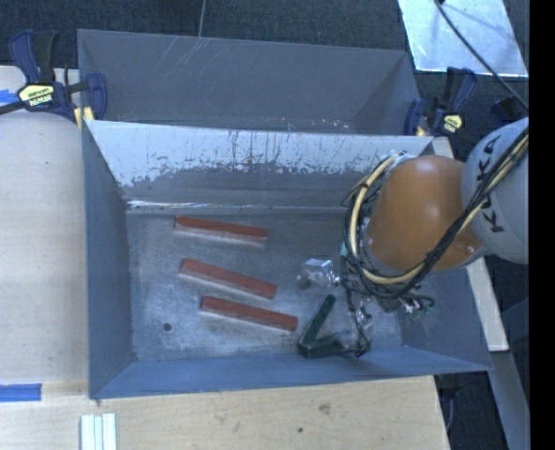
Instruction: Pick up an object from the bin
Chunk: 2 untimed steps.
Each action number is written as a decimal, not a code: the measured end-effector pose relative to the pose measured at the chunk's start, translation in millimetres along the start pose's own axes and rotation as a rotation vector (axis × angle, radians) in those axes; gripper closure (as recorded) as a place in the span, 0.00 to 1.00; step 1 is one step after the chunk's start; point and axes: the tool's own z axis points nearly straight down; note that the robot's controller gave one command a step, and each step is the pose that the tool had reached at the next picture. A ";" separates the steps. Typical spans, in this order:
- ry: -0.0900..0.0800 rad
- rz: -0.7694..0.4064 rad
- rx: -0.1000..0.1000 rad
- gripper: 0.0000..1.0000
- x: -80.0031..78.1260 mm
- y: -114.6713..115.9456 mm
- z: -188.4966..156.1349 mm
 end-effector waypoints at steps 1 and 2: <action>-0.002 -0.045 0.001 0.00 -4.4 -19.2 23.2; 0.000 -0.071 0.000 1.00 -17.0 6.6 28.1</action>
Offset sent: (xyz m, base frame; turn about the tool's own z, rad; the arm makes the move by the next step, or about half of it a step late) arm 0.0110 0.0134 -0.0289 -0.0698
